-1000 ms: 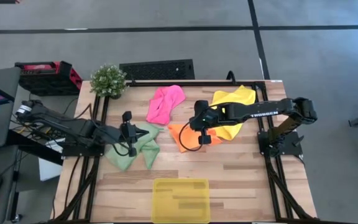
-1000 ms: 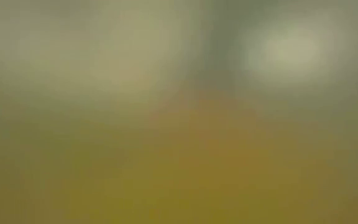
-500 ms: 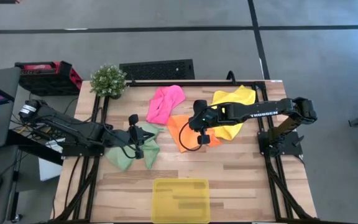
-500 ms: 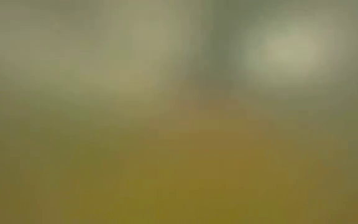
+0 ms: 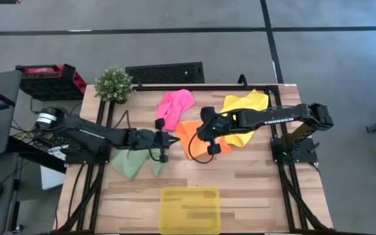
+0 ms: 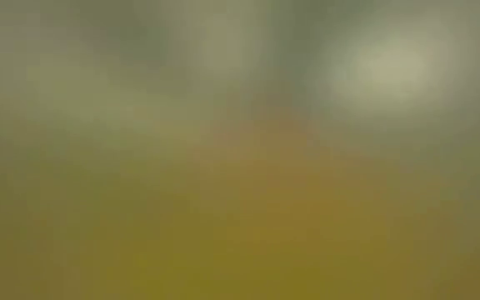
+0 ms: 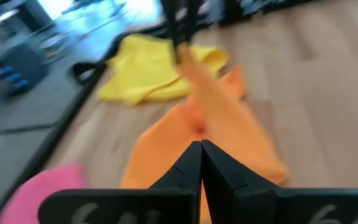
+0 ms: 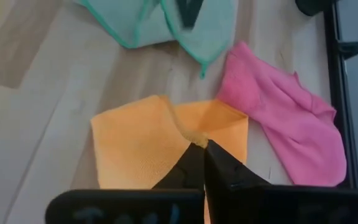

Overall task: Fold microfiber towels
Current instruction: Fold the orange microfiber cloth

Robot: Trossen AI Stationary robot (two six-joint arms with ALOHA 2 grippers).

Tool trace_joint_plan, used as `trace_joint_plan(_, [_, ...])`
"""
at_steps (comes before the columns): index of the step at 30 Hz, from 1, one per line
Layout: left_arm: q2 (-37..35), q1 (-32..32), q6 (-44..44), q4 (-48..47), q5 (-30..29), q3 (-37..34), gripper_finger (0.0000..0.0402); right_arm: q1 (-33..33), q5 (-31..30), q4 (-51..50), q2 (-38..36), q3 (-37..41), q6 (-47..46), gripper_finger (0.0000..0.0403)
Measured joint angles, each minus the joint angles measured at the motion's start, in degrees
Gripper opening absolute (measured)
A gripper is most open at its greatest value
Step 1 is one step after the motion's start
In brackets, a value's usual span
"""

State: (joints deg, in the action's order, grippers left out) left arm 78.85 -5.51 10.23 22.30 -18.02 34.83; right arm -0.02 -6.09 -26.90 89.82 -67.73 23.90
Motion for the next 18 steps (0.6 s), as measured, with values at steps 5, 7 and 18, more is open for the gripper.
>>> trace_joint_plan(5, [4.1,2.4,-2.3,7.9,3.3,0.0,0.0002,1.0,-0.2,-1.1,0.0,-1.4,0.2,0.0008])
trace_joint_plan(7, [4.6,3.0,-2.3,9.1,4.6,0.0,0.0010,1.2,-0.2,-1.4,0.0,-1.7,0.1,0.0012])
trace_joint_plan(18, [4.7,4.5,-4.0,9.2,11.5,0.1,0.0115,1.1,-0.2,-0.9,0.0,-2.0,0.1,0.0011])
